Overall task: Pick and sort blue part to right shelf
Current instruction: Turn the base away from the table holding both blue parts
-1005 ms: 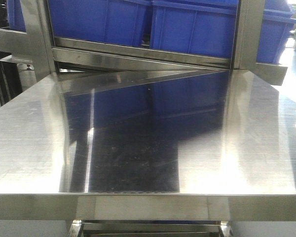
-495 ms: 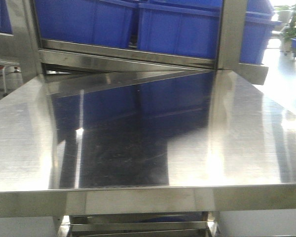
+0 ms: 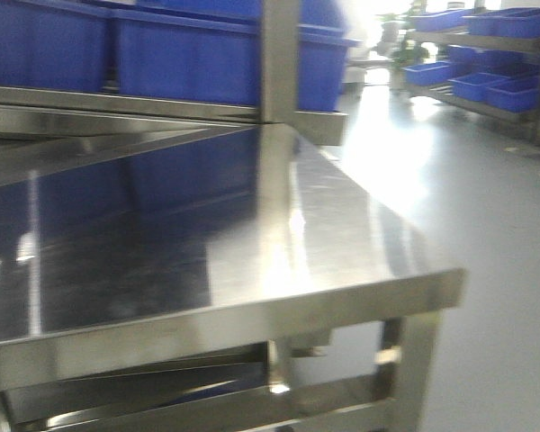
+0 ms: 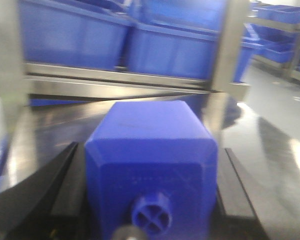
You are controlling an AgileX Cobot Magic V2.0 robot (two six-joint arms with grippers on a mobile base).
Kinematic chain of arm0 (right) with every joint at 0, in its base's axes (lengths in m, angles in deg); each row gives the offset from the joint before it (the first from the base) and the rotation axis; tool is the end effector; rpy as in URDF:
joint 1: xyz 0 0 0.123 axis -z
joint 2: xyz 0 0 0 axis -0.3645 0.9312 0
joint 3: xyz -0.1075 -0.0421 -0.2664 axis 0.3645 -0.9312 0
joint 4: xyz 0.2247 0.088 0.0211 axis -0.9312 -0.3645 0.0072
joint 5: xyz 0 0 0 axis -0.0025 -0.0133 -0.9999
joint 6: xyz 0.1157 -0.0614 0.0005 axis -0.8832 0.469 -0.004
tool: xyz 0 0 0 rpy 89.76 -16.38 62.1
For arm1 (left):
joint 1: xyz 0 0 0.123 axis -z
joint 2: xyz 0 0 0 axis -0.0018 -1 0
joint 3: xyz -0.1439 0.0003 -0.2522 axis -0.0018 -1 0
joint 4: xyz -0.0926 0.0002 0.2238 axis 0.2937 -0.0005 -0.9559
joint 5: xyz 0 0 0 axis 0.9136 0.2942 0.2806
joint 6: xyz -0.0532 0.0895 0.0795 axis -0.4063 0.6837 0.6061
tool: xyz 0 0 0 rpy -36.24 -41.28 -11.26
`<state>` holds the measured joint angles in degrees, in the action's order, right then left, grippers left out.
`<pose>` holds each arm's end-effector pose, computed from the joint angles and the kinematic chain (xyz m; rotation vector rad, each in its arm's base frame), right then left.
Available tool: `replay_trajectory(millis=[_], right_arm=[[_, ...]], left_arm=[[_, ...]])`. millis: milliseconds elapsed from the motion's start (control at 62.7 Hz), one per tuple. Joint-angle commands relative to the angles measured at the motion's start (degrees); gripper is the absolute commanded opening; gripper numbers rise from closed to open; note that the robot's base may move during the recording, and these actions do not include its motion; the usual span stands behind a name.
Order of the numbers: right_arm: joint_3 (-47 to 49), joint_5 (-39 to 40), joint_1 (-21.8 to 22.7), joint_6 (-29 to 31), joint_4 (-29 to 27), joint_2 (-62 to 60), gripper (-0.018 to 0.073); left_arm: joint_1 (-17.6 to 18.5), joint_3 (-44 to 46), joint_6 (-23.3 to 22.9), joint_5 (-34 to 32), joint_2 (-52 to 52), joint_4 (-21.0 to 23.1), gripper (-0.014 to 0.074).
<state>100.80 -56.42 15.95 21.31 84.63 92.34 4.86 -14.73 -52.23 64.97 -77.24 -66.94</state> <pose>0.1045 0.0113 0.3079 -0.0750 1.5522 0.0894 0.0790 -0.0112 0.2830 0.0522 1.6435 -0.1358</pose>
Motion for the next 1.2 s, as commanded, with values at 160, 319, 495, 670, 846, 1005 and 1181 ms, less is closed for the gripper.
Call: replay_trajectory(millis=[160, 319, 495, 670, 846, 1005, 1181], right_arm=[[1.6, 5.5, 0.4, 0.5, -0.1, 0.4, 0.0394], [1.6, 5.5, 0.4, 0.5, -0.1, 0.4, 0.0394], [1.6, 5.5, 0.4, 0.5, -0.1, 0.4, 0.0394], [1.6, 5.5, 0.4, 0.5, -0.1, 0.4, 0.0394], [1.6, 5.5, 0.4, 0.5, -0.1, 0.4, 0.0394], [1.6, 5.5, 0.4, 0.5, -0.1, 0.4, 0.0394], [1.6, 5.5, 0.4, 0.5, -0.1, 0.4, 0.0394]], left_arm=[[0.0, 1.7, -0.3, -5.0, -0.5, 0.8, 0.0314], [0.0, 1.7, -0.3, -5.0, -0.5, 0.8, 0.0314], [0.0, 1.7, -0.3, -5.0, -0.5, 0.8, 0.0314], [0.0, 1.7, -0.3, -5.0, -0.5, 0.8, 0.0314], [0.0, 1.7, -0.3, -5.0, -0.5, 0.8, 0.0314], [0.0, 1.7, -0.3, -5.0, -0.5, 0.8, 0.0314], [0.0, 1.7, -0.3, -5.0, -0.5, 0.8, 0.0314]])
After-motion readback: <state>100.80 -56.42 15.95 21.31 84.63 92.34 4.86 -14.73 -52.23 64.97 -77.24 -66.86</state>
